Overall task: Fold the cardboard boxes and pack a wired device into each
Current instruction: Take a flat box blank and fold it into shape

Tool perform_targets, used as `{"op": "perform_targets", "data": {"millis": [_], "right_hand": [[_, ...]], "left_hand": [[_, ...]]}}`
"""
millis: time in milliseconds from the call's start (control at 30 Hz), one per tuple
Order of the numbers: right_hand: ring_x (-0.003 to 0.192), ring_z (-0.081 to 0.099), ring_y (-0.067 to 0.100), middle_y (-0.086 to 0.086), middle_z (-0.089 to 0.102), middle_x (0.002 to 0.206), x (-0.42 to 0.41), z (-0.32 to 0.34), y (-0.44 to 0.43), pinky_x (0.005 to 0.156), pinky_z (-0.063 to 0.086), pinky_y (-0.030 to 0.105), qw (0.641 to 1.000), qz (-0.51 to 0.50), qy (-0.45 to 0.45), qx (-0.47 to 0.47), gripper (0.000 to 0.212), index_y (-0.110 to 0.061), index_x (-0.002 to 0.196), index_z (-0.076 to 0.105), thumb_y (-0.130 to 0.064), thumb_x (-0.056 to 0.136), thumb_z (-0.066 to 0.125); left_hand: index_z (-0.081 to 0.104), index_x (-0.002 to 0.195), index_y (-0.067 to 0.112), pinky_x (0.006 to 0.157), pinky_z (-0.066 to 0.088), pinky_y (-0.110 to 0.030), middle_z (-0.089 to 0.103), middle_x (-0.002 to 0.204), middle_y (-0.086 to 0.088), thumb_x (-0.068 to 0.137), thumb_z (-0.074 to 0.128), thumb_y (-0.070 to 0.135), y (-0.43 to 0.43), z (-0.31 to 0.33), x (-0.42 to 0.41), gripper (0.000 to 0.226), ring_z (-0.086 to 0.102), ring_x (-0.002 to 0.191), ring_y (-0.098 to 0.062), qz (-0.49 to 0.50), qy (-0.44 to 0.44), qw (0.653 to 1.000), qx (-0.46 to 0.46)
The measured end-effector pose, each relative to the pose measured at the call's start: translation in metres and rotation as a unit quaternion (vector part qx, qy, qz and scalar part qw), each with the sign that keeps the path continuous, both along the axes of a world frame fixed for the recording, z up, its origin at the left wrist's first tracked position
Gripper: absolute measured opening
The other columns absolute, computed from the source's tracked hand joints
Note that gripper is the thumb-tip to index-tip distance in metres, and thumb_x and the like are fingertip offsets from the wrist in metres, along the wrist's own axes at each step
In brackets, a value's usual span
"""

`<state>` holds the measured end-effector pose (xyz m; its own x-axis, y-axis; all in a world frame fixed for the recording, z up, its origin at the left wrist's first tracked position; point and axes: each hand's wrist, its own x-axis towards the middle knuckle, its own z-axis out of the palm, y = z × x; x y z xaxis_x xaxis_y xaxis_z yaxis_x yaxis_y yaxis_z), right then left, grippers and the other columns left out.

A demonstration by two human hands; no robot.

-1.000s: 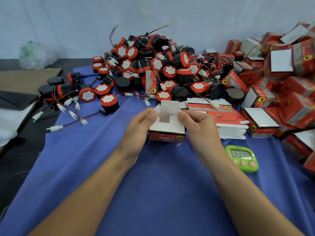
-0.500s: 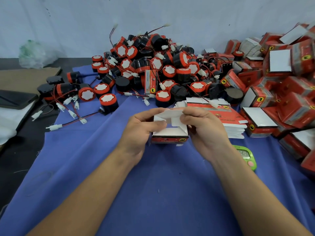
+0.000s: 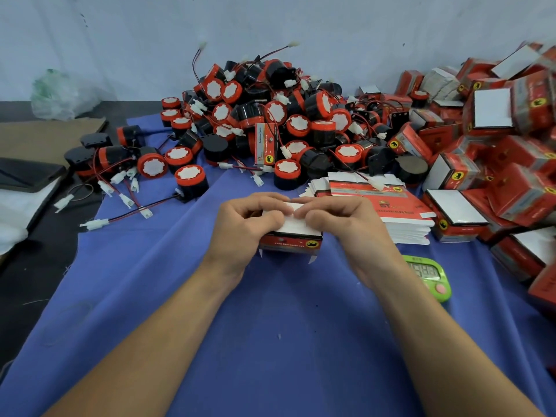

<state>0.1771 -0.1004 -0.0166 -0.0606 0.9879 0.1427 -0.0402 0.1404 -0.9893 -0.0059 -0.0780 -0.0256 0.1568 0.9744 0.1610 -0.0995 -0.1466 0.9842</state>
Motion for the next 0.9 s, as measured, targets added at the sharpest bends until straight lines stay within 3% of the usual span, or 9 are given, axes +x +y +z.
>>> {"op": "perform_targets", "data": {"millis": [133, 333, 467, 567, 633, 700, 800, 867, 900], "right_hand": [[0.092, 0.074, 0.020, 0.002, 0.079, 0.097, -0.004, -0.003, -0.001, 0.080, 0.060, 0.034, 0.998, -0.051, -0.019, 0.013, 0.032, -0.021, 0.096, 0.081, 0.004, 0.079, 0.070], [0.095, 0.074, 0.013, -0.012, 0.078, 0.101, -0.010, -0.004, -0.002, 0.081, 0.062, 0.041, 0.992, -0.094, -0.084, 0.019, 0.044, -0.031, 0.106, 0.076, 0.000, 0.075, 0.066], [0.097, 0.070, 0.005, -0.009, 0.078, 0.100, -0.009, -0.004, -0.001, 0.085, 0.054, 0.035, 0.987, -0.121, -0.101, -0.003, 0.018, -0.022, 0.106, 0.079, -0.020, 0.093, 0.067], [0.082, 0.058, 0.023, 0.015, 0.069, 0.088, -0.008, -0.004, -0.001, 0.078, 0.045, 0.049, 0.981, -0.114, -0.151, -0.038, 0.057, -0.002, 0.099, 0.070, -0.056, 0.092, 0.050], [0.075, 0.051, 0.023, 0.018, 0.059, 0.078, -0.008, -0.003, -0.002, 0.072, 0.040, 0.049, 0.980, -0.091, -0.173, -0.050, 0.071, 0.003, 0.093, 0.064, -0.065, 0.089, 0.044], [0.075, 0.054, 0.021, 0.018, 0.064, 0.081, -0.008, -0.001, -0.005, 0.070, 0.043, 0.048, 0.983, -0.057, -0.168, -0.044, 0.060, -0.003, 0.096, 0.071, -0.059, 0.090, 0.050], [0.090, 0.065, 0.013, 0.005, 0.076, 0.098, -0.008, 0.002, -0.004, 0.076, 0.052, 0.030, 0.998, -0.042, -0.038, -0.001, 0.026, -0.021, 0.107, 0.080, -0.030, 0.085, 0.068], [0.102, 0.068, 0.011, -0.003, 0.076, 0.107, -0.005, 0.003, -0.005, 0.088, 0.054, 0.028, 0.996, -0.072, 0.004, 0.059, 0.041, -0.025, 0.115, 0.077, -0.013, 0.076, 0.074], [0.111, 0.067, 0.010, -0.007, 0.074, 0.115, -0.005, 0.002, -0.005, 0.094, 0.054, 0.031, 0.987, -0.105, -0.055, 0.105, 0.050, -0.027, 0.120, 0.075, -0.010, 0.073, 0.074]], "left_hand": [[0.075, 0.116, 0.030, 0.072, 0.058, -0.022, 0.078, 0.101, 0.002, 0.075, 0.071, 0.007, 0.000, 0.001, -0.001, 0.047, 0.074, 0.092, -0.013, -0.001, -0.020, 1.000, -0.003], [0.076, 0.111, 0.034, 0.069, 0.059, -0.025, 0.078, 0.099, 0.007, 0.083, 0.071, -0.011, -0.005, 0.000, 0.006, 0.053, 0.073, 0.086, -0.011, 0.050, 0.035, 0.998, 0.020], [0.079, 0.108, 0.027, 0.065, 0.056, -0.019, 0.078, 0.092, 0.008, 0.086, 0.070, 0.017, -0.010, 0.000, 0.011, 0.026, 0.072, 0.081, -0.007, 0.071, -0.009, 0.997, -0.018], [0.080, 0.106, 0.023, 0.068, 0.055, -0.018, 0.080, 0.096, 0.006, 0.087, 0.058, 0.035, -0.011, 0.002, 0.013, 0.031, 0.073, 0.086, -0.006, 0.066, -0.045, 0.996, -0.032], [0.080, 0.105, 0.026, 0.079, 0.061, -0.029, 0.080, 0.107, 0.003, 0.090, 0.054, 0.042, -0.010, -0.001, 0.013, 0.035, 0.074, 0.100, -0.016, 0.064, -0.021, 0.997, -0.026], [0.081, 0.106, 0.029, 0.089, 0.061, -0.045, 0.078, 0.112, 0.003, 0.093, 0.052, 0.046, -0.011, -0.005, 0.011, 0.035, 0.072, 0.106, -0.022, 0.065, 0.011, 0.998, -0.018], [0.076, 0.115, 0.036, 0.094, 0.058, -0.038, 0.075, 0.119, 0.011, 0.095, 0.050, 0.057, -0.011, -0.009, 0.008, 0.039, 0.069, 0.113, -0.013, 0.084, 0.024, 0.995, 0.043], [0.068, 0.131, 0.034, 0.105, 0.052, -0.039, 0.070, 0.131, 0.010, 0.095, 0.049, 0.059, -0.010, -0.010, 0.005, 0.047, 0.063, 0.126, -0.013, 0.071, 0.003, 0.995, 0.077], [0.064, 0.137, 0.032, 0.109, 0.049, -0.042, 0.068, 0.137, 0.007, 0.094, 0.051, 0.059, -0.009, -0.010, 0.005, 0.051, 0.060, 0.131, -0.016, 0.054, -0.007, 0.996, 0.072]]}}
